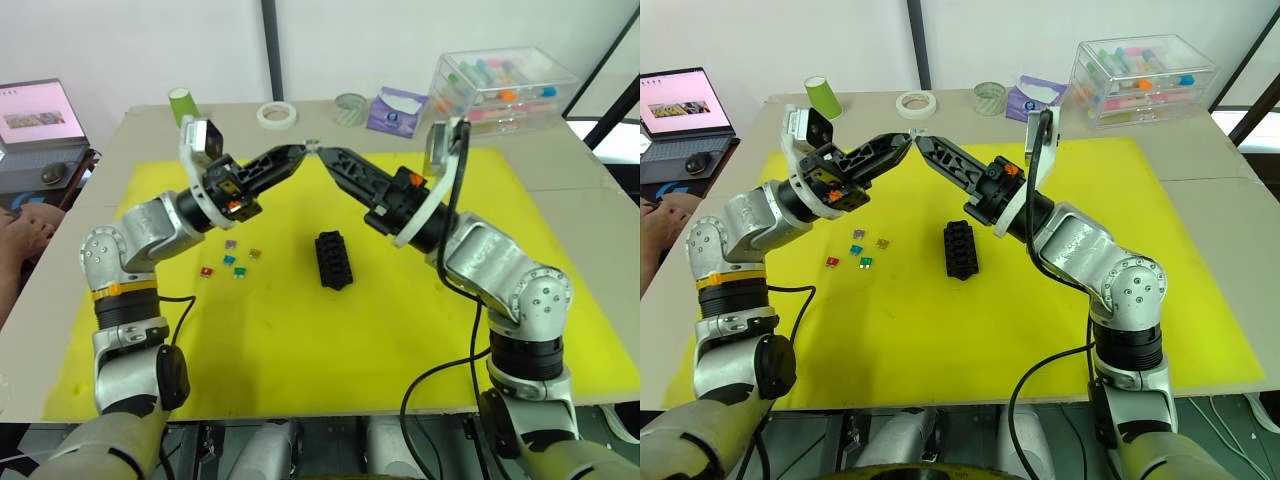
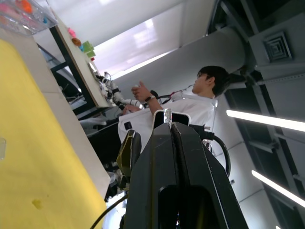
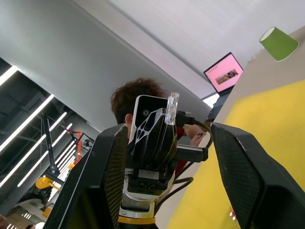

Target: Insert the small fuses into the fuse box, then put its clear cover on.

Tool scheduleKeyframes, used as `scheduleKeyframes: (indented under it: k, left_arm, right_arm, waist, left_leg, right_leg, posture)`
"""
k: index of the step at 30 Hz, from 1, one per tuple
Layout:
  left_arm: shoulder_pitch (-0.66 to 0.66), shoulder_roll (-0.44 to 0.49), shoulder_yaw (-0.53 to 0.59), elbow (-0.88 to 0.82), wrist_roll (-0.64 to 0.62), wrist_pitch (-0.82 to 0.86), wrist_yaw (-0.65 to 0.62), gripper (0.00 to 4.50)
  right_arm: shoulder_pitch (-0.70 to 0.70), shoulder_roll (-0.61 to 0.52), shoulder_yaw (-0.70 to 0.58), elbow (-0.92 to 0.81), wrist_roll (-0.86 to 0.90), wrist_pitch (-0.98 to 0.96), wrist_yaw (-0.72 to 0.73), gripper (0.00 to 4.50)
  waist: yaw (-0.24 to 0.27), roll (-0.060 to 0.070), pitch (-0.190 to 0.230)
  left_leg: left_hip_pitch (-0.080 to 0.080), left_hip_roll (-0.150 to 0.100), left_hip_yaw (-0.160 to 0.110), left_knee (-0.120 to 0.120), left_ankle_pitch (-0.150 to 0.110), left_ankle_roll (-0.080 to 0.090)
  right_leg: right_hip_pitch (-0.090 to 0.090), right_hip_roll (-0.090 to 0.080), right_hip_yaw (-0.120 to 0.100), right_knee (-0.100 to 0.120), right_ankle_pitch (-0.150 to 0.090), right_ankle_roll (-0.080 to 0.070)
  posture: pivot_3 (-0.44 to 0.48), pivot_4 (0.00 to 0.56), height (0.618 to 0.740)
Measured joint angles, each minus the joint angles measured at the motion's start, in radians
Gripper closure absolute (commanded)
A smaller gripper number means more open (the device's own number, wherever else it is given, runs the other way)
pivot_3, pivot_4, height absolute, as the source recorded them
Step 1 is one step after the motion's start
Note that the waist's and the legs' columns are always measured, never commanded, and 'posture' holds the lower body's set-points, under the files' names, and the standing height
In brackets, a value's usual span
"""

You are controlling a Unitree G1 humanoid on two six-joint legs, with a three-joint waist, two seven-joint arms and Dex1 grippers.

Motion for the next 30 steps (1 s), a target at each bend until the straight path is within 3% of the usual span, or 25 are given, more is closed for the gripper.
scheduleKeyframes:
  k: [16,19,25,26,30]
  left_arm:
    - [0.001,0.036,-0.029,-0.003,0.0,0.006,-0.025,4.5]
    - [0.001,0.036,-0.029,-0.003,0.0,0.005,-0.027,4.5]
    - [0.001,0.037,-0.029,-0.003,0.0,0.005,-0.03,4.5]
    - [0.001,0.038,-0.029,-0.003,-0.001,0.005,-0.032,4.5]
    - [0.001,0.04,-0.029,-0.003,-0.001,0.004,-0.033,4.5]
  right_arm:
    - [-0.007,0.013,0.006,0.007,-0.027,-0.004,0.014,1.66]
    - [-0.007,0.014,0.012,0.007,-0.031,-0.003,0.021,2.16]
    - [-0.007,0.014,0.021,0.007,-0.041,-0.003,0.027,4.26]
    - [-0.007,0.014,0.021,0.008,-0.043,-0.003,0.028,4.44]
    - [-0.007,0.019,0.021,0.01,-0.045,-0.004,0.029,4.44]
  waist:
    - [0.0,0.0,0.0]
    - [0.0,0.0,0.0]
    - [0.0,0.0,0.0]
    - [0.0,0.0,0.0]
    - [0.0,0.0,0.0]
  left_leg:
    - [0.0,0.0,0.0,0.0,0.0,0.0]
    - [0.0,0.0,0.0,0.0,0.0,0.0]
    - [0.0,0.0,0.0,0.0,0.0,0.0]
    - [0.0,0.0,0.0,0.0,0.0,0.0]
    - [0.0,0.0,0.0,0.0,0.0,0.0]
  right_leg:
    - [0.0,0.0,0.0,0.0,0.0,0.0]
    - [0.0,0.0,0.0,0.0,0.0,0.0]
    - [0.0,0.0,0.0,0.0,0.0,0.0]
    - [0.0,0.0,0.0,0.0,0.0,0.0]
    - [0.0,0.0,0.0,0.0,0.0,0.0]
  posture:
    - [0.0,0.15,0.74]
    - [0.0,0.15,0.74]
    - [0.0,0.15,0.74]
    - [0.0,0.15,0.74]
    - [0.0,0.15,0.74]
